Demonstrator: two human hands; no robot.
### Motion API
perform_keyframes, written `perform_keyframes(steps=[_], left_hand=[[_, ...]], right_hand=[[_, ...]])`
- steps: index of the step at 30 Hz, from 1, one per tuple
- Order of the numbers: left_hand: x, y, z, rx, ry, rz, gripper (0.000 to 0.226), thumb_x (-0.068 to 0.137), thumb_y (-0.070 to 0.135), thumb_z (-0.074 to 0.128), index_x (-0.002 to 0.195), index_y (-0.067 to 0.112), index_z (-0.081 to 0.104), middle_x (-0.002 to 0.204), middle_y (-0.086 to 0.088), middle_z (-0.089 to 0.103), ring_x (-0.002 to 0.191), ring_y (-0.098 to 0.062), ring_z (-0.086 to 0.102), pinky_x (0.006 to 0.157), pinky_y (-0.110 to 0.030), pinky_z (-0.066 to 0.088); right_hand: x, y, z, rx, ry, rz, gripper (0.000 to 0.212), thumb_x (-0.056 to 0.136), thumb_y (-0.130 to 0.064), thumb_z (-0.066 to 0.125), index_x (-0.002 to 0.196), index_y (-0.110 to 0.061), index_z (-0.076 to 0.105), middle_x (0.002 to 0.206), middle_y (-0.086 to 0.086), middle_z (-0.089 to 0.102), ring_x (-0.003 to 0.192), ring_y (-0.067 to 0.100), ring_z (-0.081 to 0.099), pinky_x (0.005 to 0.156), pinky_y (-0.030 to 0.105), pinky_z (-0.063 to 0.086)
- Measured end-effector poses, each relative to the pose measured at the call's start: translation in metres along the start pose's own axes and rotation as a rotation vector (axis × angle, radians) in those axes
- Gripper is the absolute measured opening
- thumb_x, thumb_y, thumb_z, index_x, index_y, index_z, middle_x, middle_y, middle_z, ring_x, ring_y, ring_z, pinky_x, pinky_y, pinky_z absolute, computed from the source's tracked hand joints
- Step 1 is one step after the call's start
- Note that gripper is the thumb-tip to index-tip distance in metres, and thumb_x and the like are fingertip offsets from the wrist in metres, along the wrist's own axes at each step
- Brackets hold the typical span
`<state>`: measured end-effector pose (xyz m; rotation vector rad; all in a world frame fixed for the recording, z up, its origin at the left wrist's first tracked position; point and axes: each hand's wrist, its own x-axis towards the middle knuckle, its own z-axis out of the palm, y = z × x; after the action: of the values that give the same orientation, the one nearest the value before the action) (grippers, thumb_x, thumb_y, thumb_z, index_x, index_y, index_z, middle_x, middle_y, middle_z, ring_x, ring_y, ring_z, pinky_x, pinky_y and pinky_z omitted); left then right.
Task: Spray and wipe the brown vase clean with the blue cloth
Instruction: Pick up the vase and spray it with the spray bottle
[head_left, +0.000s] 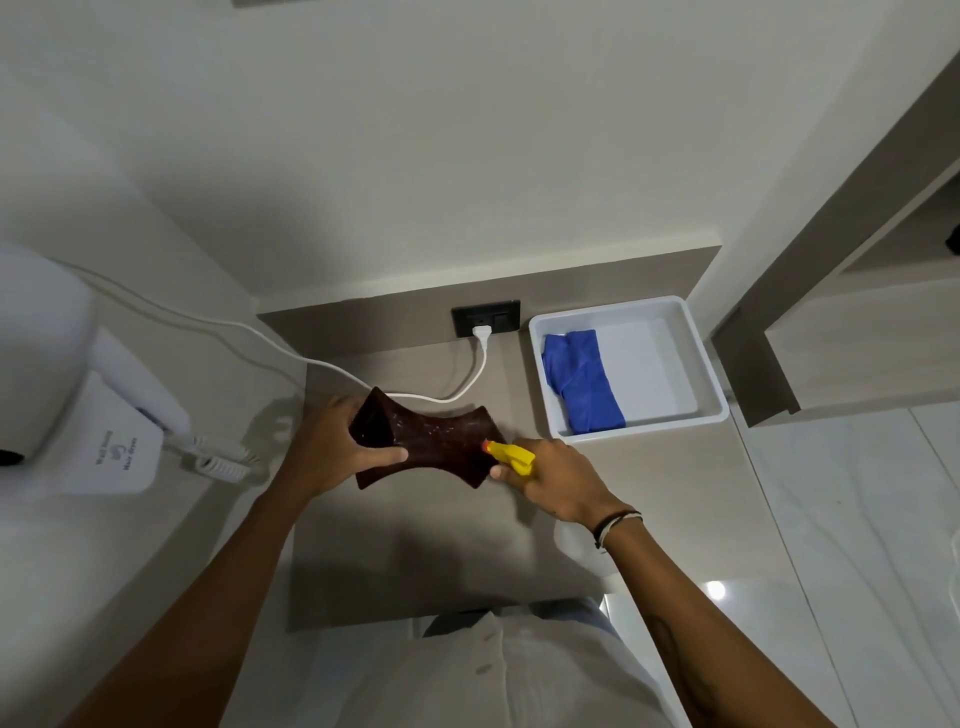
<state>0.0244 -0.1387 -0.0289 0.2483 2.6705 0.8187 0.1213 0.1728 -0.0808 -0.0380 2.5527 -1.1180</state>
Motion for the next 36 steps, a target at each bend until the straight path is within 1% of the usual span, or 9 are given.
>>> perform_keyframes(steps=[2, 5, 11, 15, 18, 23, 28, 31, 36], left_hand=[[0.000, 0.006, 0.003, -0.063, 0.008, -0.108, 0.038, 0.062, 0.073, 0.083, 0.094, 0.060, 0.067, 0.084, 0.033, 0.073, 0.080, 0.018, 0.066, 0.065, -0.016, 0.045], [0.000, 0.012, 0.005, -0.094, 0.058, -0.272, 0.052, 0.062, 0.089, 0.070, 0.086, 0.042, 0.073, 0.074, 0.035, 0.071, 0.066, 0.005, 0.069, 0.060, -0.023, 0.043], [0.002, 0.017, 0.007, -0.256, 0.058, -0.369, 0.063, 0.060, 0.087, 0.066, 0.084, 0.030, 0.076, 0.070, 0.022, 0.075, 0.074, -0.005, 0.071, 0.062, -0.023, 0.046], [0.004, 0.010, 0.010, -0.327, -0.020, -0.307, 0.068, 0.075, 0.075, 0.068, 0.127, 0.031, 0.066, 0.112, 0.006, 0.076, 0.104, -0.019, 0.073, 0.081, -0.029, 0.053], [0.005, 0.001, 0.014, -0.346, -0.090, -0.272, 0.087, 0.091, 0.058, 0.070, 0.164, 0.041, 0.027, 0.144, 0.004, 0.057, 0.126, -0.020, 0.060, 0.106, -0.040, 0.050], [-0.001, -0.004, 0.019, -0.294, -0.083, -0.230, 0.103, 0.073, 0.051, 0.084, 0.160, 0.049, 0.029, 0.144, -0.003, 0.042, 0.128, -0.022, 0.051, 0.109, -0.041, 0.047], [-0.005, -0.009, 0.017, -0.193, -0.141, -0.112, 0.131, 0.057, 0.019, 0.102, 0.162, 0.040, 0.026, 0.151, -0.007, 0.038, 0.136, -0.027, 0.049, 0.113, -0.048, 0.047], [-0.006, -0.004, 0.015, -0.068, -0.040, -0.015, 0.116, 0.054, 0.023, 0.099, 0.153, 0.031, 0.041, 0.145, -0.002, 0.045, 0.130, -0.024, 0.052, 0.107, -0.046, 0.051], [-0.010, 0.007, 0.017, 0.089, 0.119, -0.025, 0.075, 0.058, 0.064, 0.087, 0.123, 0.036, 0.063, 0.109, 0.018, 0.067, 0.097, -0.009, 0.065, 0.076, -0.027, 0.048]], right_hand=[[-0.002, -0.007, 0.000, -0.003, -0.001, -0.052, 0.048, 0.103, -0.059, 0.059, 0.132, -0.021, 0.069, 0.119, 0.005, 0.080, 0.106, 0.025, 0.075, 0.093, 0.044, 0.062], [-0.001, -0.022, 0.005, -0.022, 0.013, -0.149, 0.046, 0.104, -0.058, 0.058, 0.132, -0.022, 0.067, 0.121, 0.004, 0.079, 0.105, 0.024, 0.075, 0.088, 0.036, 0.060], [0.009, -0.042, 0.016, -0.096, 0.063, -0.189, 0.041, 0.105, -0.058, 0.057, 0.115, -0.020, 0.068, 0.109, 0.005, 0.078, 0.094, 0.026, 0.074, 0.079, 0.036, 0.058], [0.012, -0.035, 0.014, -0.124, 0.080, -0.163, 0.046, 0.104, -0.060, 0.057, 0.131, -0.023, 0.065, 0.117, 0.006, 0.079, 0.100, 0.028, 0.075, 0.084, 0.039, 0.061], [0.011, -0.021, 0.009, -0.138, 0.094, -0.110, 0.047, 0.104, -0.059, 0.058, 0.135, -0.024, 0.062, 0.118, 0.006, 0.079, 0.101, 0.029, 0.076, 0.085, 0.040, 0.060], [0.008, 0.002, 0.008, -0.159, 0.075, 0.031, 0.043, 0.103, -0.057, 0.061, 0.122, -0.019, 0.067, 0.111, 0.007, 0.079, 0.093, 0.025, 0.074, 0.074, 0.030, 0.049], [0.007, 0.007, 0.008, -0.133, 0.069, 0.042, 0.044, 0.103, -0.059, 0.060, 0.117, -0.018, 0.067, 0.108, 0.009, 0.079, 0.085, 0.022, 0.066, 0.075, 0.034, 0.049], [0.005, 0.003, 0.009, -0.101, 0.067, 0.005, 0.044, 0.103, -0.059, 0.059, 0.120, -0.018, 0.066, 0.108, 0.009, 0.079, 0.095, 0.028, 0.074, 0.076, 0.033, 0.049], [-0.002, -0.011, 0.013, -0.098, 0.069, -0.065, 0.043, 0.104, -0.060, 0.057, 0.116, -0.020, 0.067, 0.106, 0.007, 0.079, 0.094, 0.029, 0.075, 0.080, 0.039, 0.058]])
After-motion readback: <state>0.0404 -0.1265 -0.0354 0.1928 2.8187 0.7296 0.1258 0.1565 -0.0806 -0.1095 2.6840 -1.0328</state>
